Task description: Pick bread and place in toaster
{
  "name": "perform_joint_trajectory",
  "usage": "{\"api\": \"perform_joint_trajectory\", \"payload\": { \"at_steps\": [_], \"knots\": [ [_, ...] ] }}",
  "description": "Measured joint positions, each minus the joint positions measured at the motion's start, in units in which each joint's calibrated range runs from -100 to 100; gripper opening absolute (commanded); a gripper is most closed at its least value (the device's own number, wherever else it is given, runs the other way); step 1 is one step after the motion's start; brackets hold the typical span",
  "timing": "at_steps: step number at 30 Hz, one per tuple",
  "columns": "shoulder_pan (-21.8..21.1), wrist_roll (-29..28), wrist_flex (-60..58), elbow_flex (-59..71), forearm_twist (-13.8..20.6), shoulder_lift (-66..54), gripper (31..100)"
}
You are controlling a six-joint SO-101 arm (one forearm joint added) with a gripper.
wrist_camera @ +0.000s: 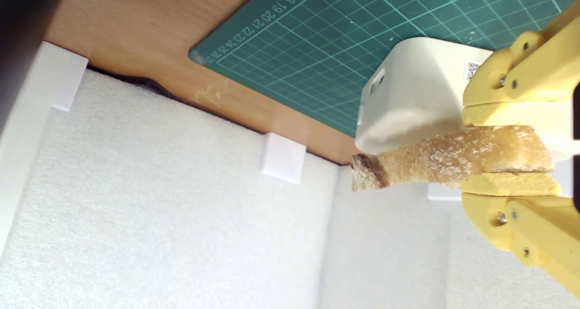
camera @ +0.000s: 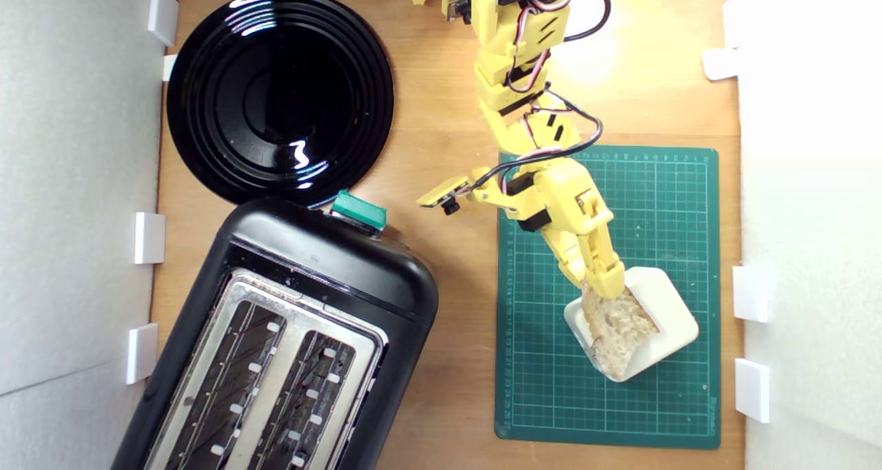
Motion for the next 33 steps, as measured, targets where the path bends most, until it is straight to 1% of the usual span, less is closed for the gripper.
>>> {"api": "perform_joint_trajectory", "payload": {
  "at_steps": [6, 9, 14, 20, 23, 29, 31, 33],
  "knots": [
    [0.37, -0.05, 4.92, 0.0, 0.09, -3.7, 50.5],
    [0.55, -1.4, 8.22, 0.09, 0.09, -6.89, 50.4],
    [2.2, -2.33, 11.53, 0.09, 0.09, -13.69, 50.6],
    [4.58, -2.38, 15.17, 0.18, 0.09, -24.53, 50.1],
    [6.5, -2.38, 17.63, 0.18, 0.09, -31.42, 50.0],
    [11.35, -2.38, 25.17, 0.28, 0.0, -44.77, 50.0],
    [12.27, -2.23, 27.88, 0.28, -0.44, -49.56, 50.0],
    [12.72, -1.09, 30.42, 0.28, -0.18, -54.35, 50.0]
  ]
}}
